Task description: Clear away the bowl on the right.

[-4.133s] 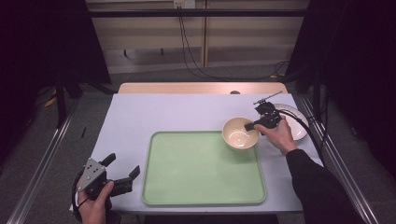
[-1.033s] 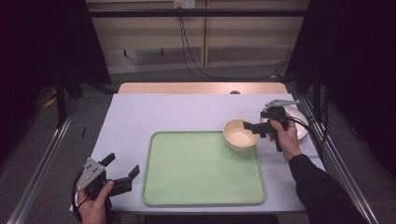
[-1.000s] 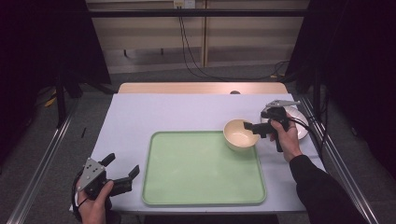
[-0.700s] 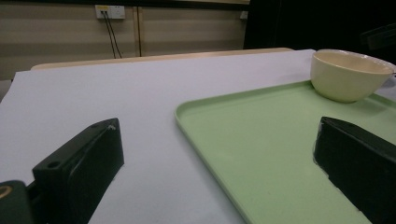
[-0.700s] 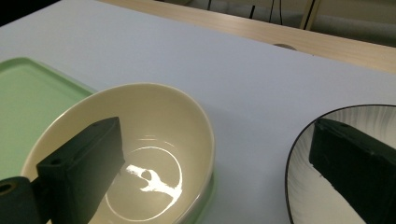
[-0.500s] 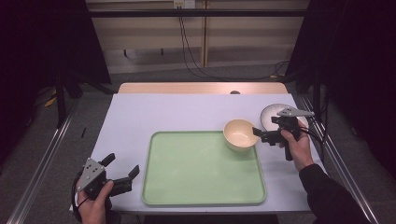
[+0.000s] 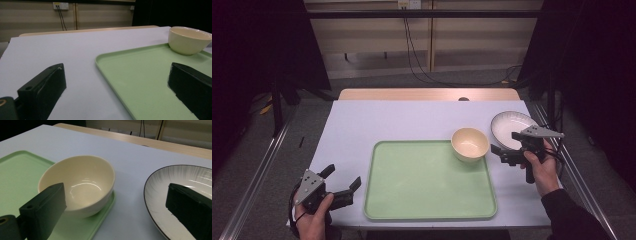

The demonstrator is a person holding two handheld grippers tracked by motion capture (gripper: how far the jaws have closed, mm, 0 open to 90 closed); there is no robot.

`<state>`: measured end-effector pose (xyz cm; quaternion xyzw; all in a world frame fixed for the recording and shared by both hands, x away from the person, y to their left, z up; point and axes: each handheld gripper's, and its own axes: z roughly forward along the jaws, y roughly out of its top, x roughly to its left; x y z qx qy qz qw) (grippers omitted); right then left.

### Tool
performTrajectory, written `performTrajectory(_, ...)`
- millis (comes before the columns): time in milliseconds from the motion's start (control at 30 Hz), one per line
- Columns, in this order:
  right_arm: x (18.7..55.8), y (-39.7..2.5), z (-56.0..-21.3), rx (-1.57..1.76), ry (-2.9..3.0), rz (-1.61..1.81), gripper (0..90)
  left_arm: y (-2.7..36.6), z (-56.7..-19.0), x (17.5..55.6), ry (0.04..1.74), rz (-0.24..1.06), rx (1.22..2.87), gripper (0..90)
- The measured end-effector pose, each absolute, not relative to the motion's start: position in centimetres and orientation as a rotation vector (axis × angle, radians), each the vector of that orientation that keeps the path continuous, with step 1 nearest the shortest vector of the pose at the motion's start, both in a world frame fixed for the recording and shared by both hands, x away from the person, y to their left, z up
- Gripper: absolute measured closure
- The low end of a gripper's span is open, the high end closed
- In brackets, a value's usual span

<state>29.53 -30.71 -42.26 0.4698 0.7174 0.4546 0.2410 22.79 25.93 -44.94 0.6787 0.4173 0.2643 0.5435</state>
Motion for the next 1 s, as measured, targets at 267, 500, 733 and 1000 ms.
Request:
performTrajectory(267,27.2,-31.8,-42.2,1.274,1.945,1.266,2.2,25.8,-45.0,22.8,1.001,0.621,1.593,2.0)
performTrajectory(500,25.1,-32.5,-42.4,1.287,1.92,1.28,2.1,25.9,-45.0,22.8,1.012,0.622,1.583,2.0)
performTrajectory(733,23.0,-33.1,-43.1,1.298,1.91,1.262,2.1,25.8,-45.0,22.9,1.013,0.619,1.575,2.0)
performTrajectory(1000,20.7,-33.8,-43.6,1.308,1.885,1.26,2.1,25.8,-44.9,22.8,1.01,0.63,1.579,2.0)
